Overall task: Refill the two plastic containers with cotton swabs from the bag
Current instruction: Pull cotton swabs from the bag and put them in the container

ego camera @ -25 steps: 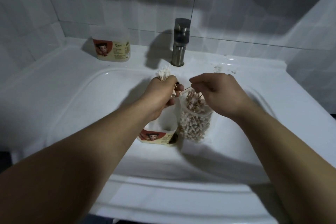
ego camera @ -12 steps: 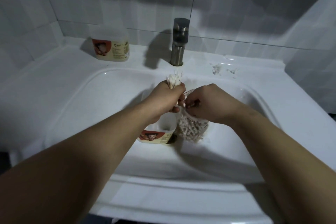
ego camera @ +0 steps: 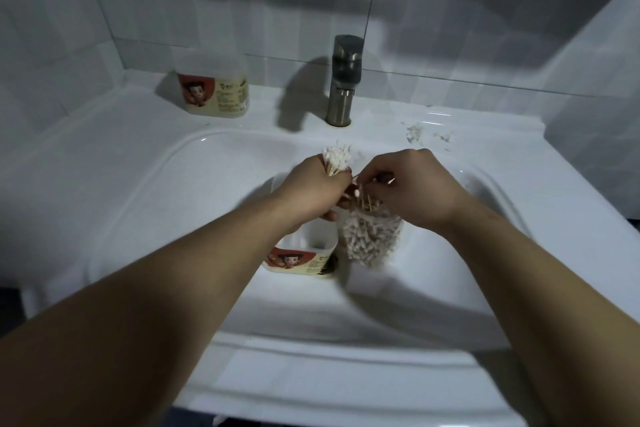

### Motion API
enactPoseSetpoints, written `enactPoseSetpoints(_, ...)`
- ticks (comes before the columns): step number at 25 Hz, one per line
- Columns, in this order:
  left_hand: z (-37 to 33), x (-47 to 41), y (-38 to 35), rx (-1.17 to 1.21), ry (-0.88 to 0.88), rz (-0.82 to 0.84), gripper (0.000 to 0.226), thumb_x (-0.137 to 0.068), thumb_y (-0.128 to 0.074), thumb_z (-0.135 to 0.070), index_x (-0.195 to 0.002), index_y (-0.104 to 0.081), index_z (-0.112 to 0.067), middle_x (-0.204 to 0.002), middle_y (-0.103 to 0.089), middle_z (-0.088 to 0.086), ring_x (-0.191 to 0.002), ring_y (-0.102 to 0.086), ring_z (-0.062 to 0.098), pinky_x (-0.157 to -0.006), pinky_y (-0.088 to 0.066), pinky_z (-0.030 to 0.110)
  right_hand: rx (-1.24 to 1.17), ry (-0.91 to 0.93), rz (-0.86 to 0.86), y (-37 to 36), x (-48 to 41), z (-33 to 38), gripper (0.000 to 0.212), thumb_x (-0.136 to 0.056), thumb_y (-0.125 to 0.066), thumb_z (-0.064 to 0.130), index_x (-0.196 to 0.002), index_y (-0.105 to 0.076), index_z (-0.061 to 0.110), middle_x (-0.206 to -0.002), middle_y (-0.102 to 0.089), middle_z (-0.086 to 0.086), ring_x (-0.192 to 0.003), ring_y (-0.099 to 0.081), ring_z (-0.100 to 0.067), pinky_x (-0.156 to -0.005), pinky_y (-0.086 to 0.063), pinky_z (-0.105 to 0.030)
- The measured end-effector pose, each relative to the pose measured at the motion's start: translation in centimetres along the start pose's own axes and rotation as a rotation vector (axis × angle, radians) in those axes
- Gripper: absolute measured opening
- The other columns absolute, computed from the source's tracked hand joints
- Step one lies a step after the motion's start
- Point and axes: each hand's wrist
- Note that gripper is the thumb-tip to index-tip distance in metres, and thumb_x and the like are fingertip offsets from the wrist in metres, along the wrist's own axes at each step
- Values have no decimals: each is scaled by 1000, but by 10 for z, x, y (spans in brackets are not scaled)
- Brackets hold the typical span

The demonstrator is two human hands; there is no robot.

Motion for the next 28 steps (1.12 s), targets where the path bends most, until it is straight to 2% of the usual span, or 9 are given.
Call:
enactPoseSetpoints(5, -1, 0, 1, -35, 7, 10, 20, -101, -51, -24, -115, -65, -22, -94, -77, -3, -80, -74, 12, -54, -53, 24, -54, -17, -55, 1, 0, 0, 24, -90, -66, 6, -95, -79, 27, -78, -68, 18, -72, -66, 3, -64, -41, 0)
enactPoseSetpoints(10, 2, 0, 0, -74, 15, 44, 23, -101, -51, -21, -120, -64, -21, -95, -77, -4, -80, -74, 10, -53, -52, 22, -127, -1, -142, 3, 0, -1, 21, -90, -68, 8, -95, -79, 25, -85, -74, 13, -80, -66, 4, -71, -43, -1)
enactPoseSetpoints(13, 4, 0, 0, -69, 1, 35, 22, -103, -52, -25, -121, -64, -21, -101, -76, -1, -84, -75, 13, -54, -53, 22, -30, -25, -52, 5, -1, -6, 22, -89, -67, 10, -98, -79, 26, -88, -74, 11, -80, -65, 1, -71, -43, -2)
enactPoseSetpoints(18, 6, -3, -2, -47, 8, 41, 23, -103, -53, -25, -123, -64, -18, -104, -75, 1, -80, -75, 11, -57, -55, 23, 92, 43, 181, 3, 1, -5, 28, -87, -73, 29, -115, -75, 33, -105, -70, 15, -95, -62, -4, -83, -46, -17)
enactPoseSetpoints(21, 7, -5, -1, 16, 25, 33, 21, -103, -54, -23, -119, -65, -15, -102, -76, 4, -80, -76, 14, -59, -57, 25, 117, 69, 190, -2, -1, -6, 22, -84, -77, 38, -104, -76, 30, -98, -68, 5, -91, -64, -12, -79, -50, -25)
enactPoseSetpoints(22, 7, -5, -2, 35, 30, 33, 20, -103, -55, -23, -117, -66, -15, -102, -76, 6, -80, -76, 15, -60, -57, 26, 125, 62, 176, -4, -1, -5, 16, -85, -77, 36, -98, -77, 27, -92, -68, 4, -86, -64, -13, -74, -49, -23)
enactPoseSetpoints(24, 7, -4, -3, 36, 28, 36, 19, -102, -55, -21, -116, -67, -15, -100, -76, 7, -79, -76, 15, -60, -58, 27, 115, 36, 138, -4, -2, -5, 7, -87, -76, 26, -94, -78, 25, -81, -68, 8, -77, -64, -8, -64, -43, -11)
enactPoseSetpoints(28, 7, -3, -2, 0, 8, 36, 22, -101, -55, -20, -119, -67, -16, -98, -77, 4, -81, -76, 16, -61, -59, 28, 34, -21, 50, 2, -1, -5, 18, -86, -75, 14, -95, -80, 29, -78, -69, 17, -74, -61, 7, -64, -41, -2)
Point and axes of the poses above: each hand's wrist, its own x-axis away from the middle knuckle, its own y-axis out of the back of the hand, z = x × y
